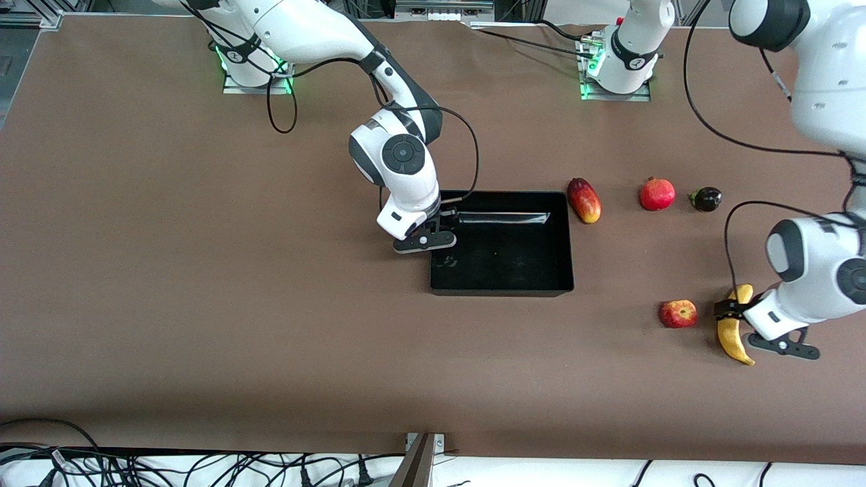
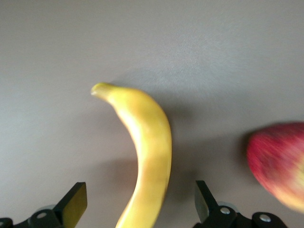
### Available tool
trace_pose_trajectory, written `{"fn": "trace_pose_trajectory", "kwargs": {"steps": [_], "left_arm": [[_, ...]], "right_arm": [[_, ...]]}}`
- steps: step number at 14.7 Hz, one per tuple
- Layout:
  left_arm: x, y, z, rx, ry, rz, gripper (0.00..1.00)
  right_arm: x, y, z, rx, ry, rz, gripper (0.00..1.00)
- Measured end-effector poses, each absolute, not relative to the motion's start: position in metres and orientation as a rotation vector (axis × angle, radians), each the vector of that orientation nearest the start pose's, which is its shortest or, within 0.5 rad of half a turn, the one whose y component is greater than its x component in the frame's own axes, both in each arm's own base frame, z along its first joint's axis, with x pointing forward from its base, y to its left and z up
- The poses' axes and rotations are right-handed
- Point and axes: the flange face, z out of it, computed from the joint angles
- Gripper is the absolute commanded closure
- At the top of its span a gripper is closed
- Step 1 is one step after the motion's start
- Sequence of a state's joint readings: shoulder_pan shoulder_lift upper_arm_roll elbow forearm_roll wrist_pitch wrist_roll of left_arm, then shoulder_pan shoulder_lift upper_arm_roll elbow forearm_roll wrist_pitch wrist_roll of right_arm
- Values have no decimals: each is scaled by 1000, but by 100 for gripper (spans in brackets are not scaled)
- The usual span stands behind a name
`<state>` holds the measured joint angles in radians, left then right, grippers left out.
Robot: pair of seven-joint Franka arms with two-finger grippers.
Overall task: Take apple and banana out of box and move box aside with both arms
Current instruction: 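Set the banana down by the apple while the right gripper grips the box rim, then drag the black box across the table with the right gripper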
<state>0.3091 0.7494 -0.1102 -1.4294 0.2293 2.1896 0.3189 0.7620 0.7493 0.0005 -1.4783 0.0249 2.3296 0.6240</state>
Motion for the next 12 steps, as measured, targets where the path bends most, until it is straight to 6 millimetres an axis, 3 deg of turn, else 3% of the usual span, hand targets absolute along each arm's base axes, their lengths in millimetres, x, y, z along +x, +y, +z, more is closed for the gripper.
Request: {"fn": "trace_pose_trajectory", "kwargs": {"steps": [2,4,9,12], "left_arm": [[701,161,318,-3001,324,68,0],[688,146,381,-3010,314,98,0],[644,91,511,-3077,336,109,0],[612,42,570,-3086,414,123,0]], "right_arm": [[525,505,235,-3061,-194,-107,100],[525,505,231,-3064,-200,-114,100],[531,503,235,-3072,-209,-153,100],[552,484,263,-3098,-166,-183,100]]}}
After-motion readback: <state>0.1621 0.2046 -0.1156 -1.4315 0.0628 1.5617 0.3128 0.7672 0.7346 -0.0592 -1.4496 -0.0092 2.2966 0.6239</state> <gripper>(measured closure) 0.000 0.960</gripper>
